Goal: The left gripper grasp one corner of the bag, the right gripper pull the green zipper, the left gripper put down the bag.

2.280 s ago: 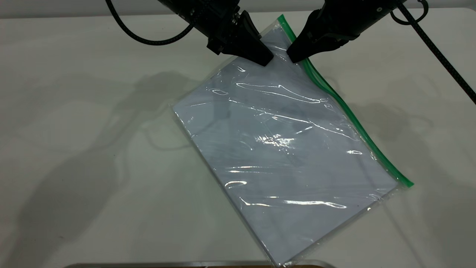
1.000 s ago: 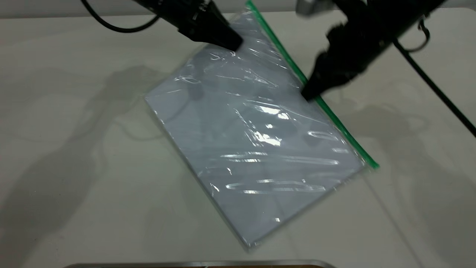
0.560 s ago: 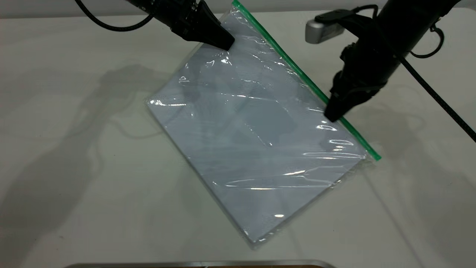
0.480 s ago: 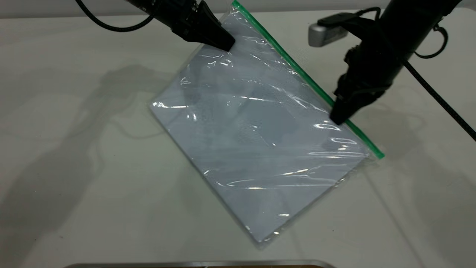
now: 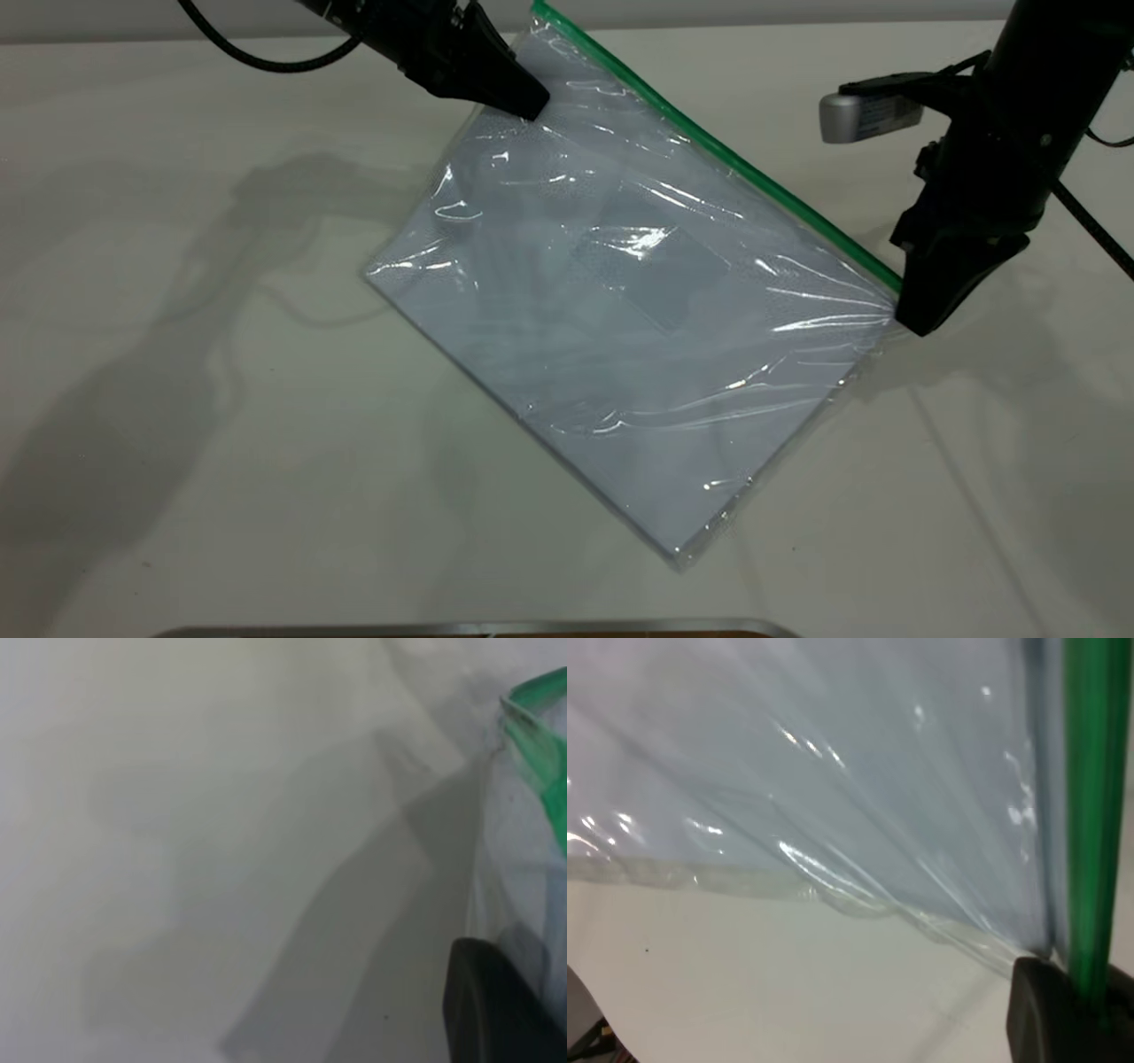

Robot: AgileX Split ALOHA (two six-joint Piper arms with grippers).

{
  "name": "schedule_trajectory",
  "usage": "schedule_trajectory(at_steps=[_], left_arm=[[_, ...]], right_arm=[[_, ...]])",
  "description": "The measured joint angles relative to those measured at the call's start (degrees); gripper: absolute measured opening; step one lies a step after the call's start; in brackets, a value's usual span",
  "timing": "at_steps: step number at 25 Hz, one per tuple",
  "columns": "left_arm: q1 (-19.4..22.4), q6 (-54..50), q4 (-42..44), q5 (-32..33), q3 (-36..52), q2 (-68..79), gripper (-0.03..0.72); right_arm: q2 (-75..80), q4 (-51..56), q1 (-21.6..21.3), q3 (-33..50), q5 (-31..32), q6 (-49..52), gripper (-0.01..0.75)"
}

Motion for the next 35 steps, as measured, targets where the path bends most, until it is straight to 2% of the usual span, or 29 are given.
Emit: schedule_trajectory(at_steps=[6,10,12,15,19,21,23,28,35], left_arm=[[0.04,0.0,0.76,-0.13,-0.05,0.0,0.053],[0.11,0.0,2.74,-2.16,-0.17,-0.05,0.093],[-0.52,-0.16,3.6,-2.97,-0.23,-0.19,0.154],[-2.4,-1.77,5.95,-4.86,-0.23,-0.39,0.315],[-4.69,-7.68,10.8,-10.38,-0.27,-0.61,0.532],[-5.08,-12.51,14.68,-13.31,-0.27,-1.5,0.605],[-5.08,-19.08,18.9,-15.29,-0.27,-3.35,0.643],[-4.92,-34.9,30.91,-15.19,-0.27,-9.65,0.657],[-4.58,-55.42,44.0,-7.55,-0.27,-20.08,0.645]], right_arm=[[0.0,-0.22,-0.2,0.02,-1.14,1.22,0.08],[0.05,-1.24,-0.85,0.49,-1.83,1.51,0.198],[0.05,-1.24,-0.84,0.49,-2.61,1.51,0.292],[0.05,-1.24,-0.84,0.31,-3.3,1.51,0.45],[0.05,-1.39,-0.84,-2.64,-2.85,1.78,0.573],[0.05,-1.5,-0.84,-5.03,-1.65,1.95,0.58],[-0.07,-1.55,-0.84,-8.15,-0.11,2.12,0.574],[-2.7,-1.64,-0.84,-15.9,4.3,2.63,0.549],[-12.82,-1.81,-0.84,-23.66,12.1,4.13,0.549]])
